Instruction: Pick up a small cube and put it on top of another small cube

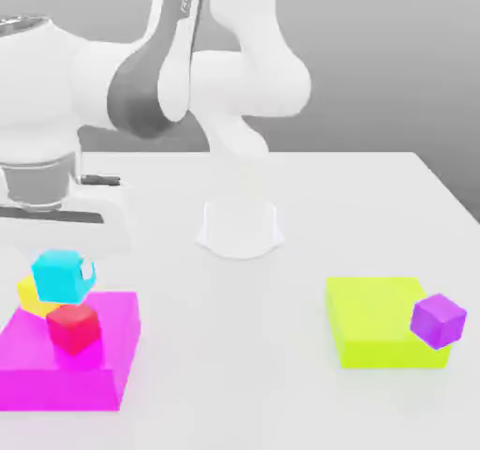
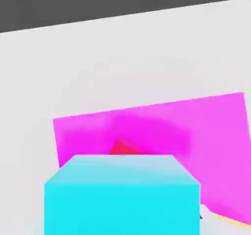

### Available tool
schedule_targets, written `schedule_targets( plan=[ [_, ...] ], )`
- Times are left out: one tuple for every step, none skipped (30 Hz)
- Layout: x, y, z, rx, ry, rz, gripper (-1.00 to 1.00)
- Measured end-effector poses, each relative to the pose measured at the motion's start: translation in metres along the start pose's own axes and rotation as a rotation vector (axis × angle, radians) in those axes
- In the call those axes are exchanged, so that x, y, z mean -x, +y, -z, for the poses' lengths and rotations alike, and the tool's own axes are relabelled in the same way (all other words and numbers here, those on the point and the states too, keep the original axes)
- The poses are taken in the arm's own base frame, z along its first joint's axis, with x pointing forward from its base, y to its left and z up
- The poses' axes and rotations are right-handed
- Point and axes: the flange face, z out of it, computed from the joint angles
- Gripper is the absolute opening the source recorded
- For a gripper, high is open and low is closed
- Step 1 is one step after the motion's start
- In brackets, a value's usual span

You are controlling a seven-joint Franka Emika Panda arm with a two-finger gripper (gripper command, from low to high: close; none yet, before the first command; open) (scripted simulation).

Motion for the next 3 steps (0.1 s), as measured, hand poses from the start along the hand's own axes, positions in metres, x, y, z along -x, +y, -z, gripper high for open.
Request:
schedule_targets(
  plan=[
    [0.0000, 0.0000, 0.0000, 0.000, 0.000, 0.000, 1.00],
    [0.0000, 0.0000, 0.0000, 0.000, 0.000, 0.000, 1.00],
    [0.0000, 0.0001, 0.0000, 0.000, 0.000, 0.000, 1.00]
  ],
)
